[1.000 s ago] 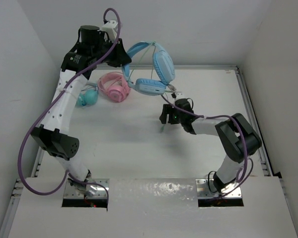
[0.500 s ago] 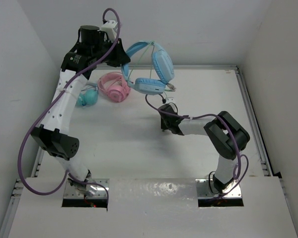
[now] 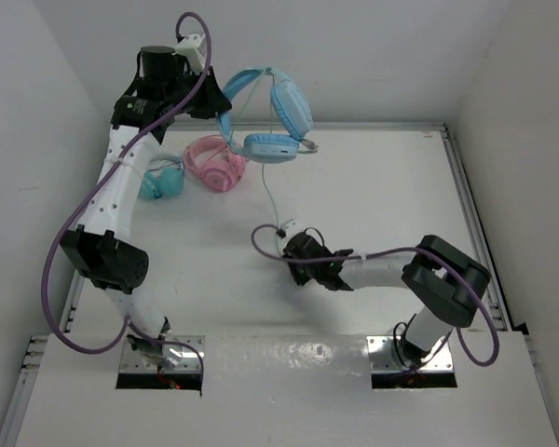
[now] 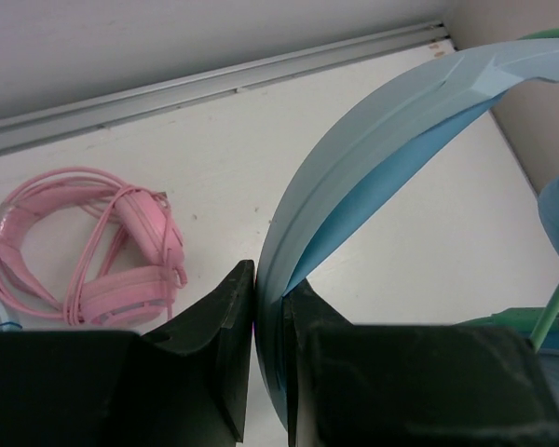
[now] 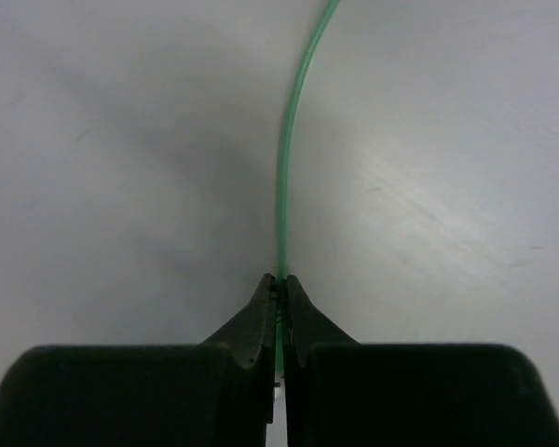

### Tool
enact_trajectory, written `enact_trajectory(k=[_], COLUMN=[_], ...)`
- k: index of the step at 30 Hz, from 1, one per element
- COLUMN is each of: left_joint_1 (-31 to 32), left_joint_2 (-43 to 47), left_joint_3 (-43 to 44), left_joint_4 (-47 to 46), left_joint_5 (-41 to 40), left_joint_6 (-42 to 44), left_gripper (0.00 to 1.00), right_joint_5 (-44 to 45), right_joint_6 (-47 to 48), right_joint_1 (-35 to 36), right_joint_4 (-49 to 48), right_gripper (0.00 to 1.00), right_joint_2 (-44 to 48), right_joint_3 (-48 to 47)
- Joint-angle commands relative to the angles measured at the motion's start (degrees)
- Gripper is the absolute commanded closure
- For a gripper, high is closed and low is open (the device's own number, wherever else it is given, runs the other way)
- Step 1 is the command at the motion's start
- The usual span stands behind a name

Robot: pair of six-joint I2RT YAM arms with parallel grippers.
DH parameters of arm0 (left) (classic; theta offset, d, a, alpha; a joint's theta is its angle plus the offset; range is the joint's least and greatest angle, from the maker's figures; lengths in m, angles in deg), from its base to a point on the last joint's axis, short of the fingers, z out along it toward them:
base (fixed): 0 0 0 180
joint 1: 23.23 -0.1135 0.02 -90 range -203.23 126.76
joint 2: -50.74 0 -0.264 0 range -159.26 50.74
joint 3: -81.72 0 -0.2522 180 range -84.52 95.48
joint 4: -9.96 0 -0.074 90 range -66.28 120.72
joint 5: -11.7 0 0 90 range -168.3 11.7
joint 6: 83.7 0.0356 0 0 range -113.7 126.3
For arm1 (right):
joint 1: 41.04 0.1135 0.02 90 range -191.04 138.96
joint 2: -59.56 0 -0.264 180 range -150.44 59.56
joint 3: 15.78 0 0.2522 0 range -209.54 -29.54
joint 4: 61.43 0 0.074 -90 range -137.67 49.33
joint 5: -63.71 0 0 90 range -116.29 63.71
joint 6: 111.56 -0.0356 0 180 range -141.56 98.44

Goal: Wrap the headphones

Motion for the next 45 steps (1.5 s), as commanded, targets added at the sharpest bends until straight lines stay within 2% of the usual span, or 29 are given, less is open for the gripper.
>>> enact_trajectory(k=[1, 7, 10, 14, 15, 19, 21, 22, 26, 27, 30, 33, 37, 38, 39, 40, 41, 44, 45], left_joint_1=[-0.99, -1.08, -1.08, -0.46, -0.11, 2.87, 4.45, 5.07, 8.41, 9.55, 10.96, 11.14, 11.32, 11.23, 11.32, 11.23, 11.32, 11.32, 11.32], left_joint_2=[-1.54, -7.95, -10.41, -11.92, -11.83, -10.52, -9.64, -8.33, -4.46, -3.67, -0.24, 2.22, 3.20, 3.28, 3.37, 3.46, 3.72, 4.60, 5.04], left_joint_3=[-0.53, -0.09, -0.97, -4.74, -7.36, -14.32, -18.36, -19.68, -27.31, -28.47, -31.64, -34.71, -36.56, -36.39, -36.30, -36.13, -35.95, -34.37, -33.76], left_joint_4=[-6.95, -10.11, -12.31, -16.26, -18.53, -23.91, -25.40, -25.84, -26.38, -26.11, -23.75, -22.42, -22.16, -21.98, -22.07, -22.50, -22.86, -23.30, -23.30], left_joint_5=[-1.79, -8.56, -13.22, -20.95, -24.97, -30.98, -31.25, -31.25, -30.55, -30.46, -29.32, -27.22, -25.54, -25.01, -24.92, -24.75, -24.75, -24.74, -24.66], left_joint_6=[-4.11, -4.20, -3.23, 1.33, 2.47, 8.71, 11.18, 12.75, 17.06, 17.77, 19.36, 19.45, 18.57, 18.22, 17.78, 16.99, 16.55, 14.88, 13.92], left_gripper=[1.00, 1.00, 1.00, 1.00, 1.00, 1.00, 1.00, 1.00, 1.00, 1.00, 1.00, 1.00, 1.00, 1.00, 1.00, 1.00, 1.00, 1.00, 1.00], right_joint_5=[-8.56, -24.19, -28.42, -30.99, -31.25, -31.43, -28.28, -23.83, -11.25, -5.47, 4.29, 11.43, 15.06, 15.50, 14.46, 13.06, 11.48, 2.35, 0.06], right_joint_6=[9.26, 11.73, 12.26, 13.23, 13.75, 16.56, 19.28, 20.08, 24.29, 25.78, 31.94, 35.63, 37.84, 37.67, 37.58, 37.40, 34.44, 25.40, 23.27], right_joint_1=[4.63, 8.23, 9.03, 9.03, 9.11, 9.03, 9.11, 8.85, 8.85, 8.77, 8.68, 7.89, 7.62, 7.62, 7.71, 7.71, 7.80, 7.80, 7.71], right_joint_4=[2.46, 8.53, 9.94, 11.08, 11.43, 14.85, 17.23, 19.58, 16.19, 16.18, 17.93, 16.19, 16.17, 17.92, 19.59, 22.48, 23.38, 18.23, 10.89], right_gripper=[1.00, 1.00, 1.00, 1.00, 1.00, 1.00, 1.00, 1.00, 1.00, 1.00, 1.00, 1.00, 1.00, 0.95, 0.81, 0.71, 0.56, 0.47, 0.37], right_joint_2=[5.22, 11.63, 16.01, 21.65, 22.53, 25.17, 25.53, 26.14, 29.83, 30.53, 30.71, 32.20, 29.93, 28.53, 24.95, 23.09, 21.24, 17.01, 17.09], right_joint_3=[0.06, -7.58, -11.36, -17.24, -18.57, -26.47, -31.40, -32.89, -32.81, -33.51, -36.33, -34.59, -30.54, -29.58, -28.96, -27.30, -26.67, -20.36, -17.47])
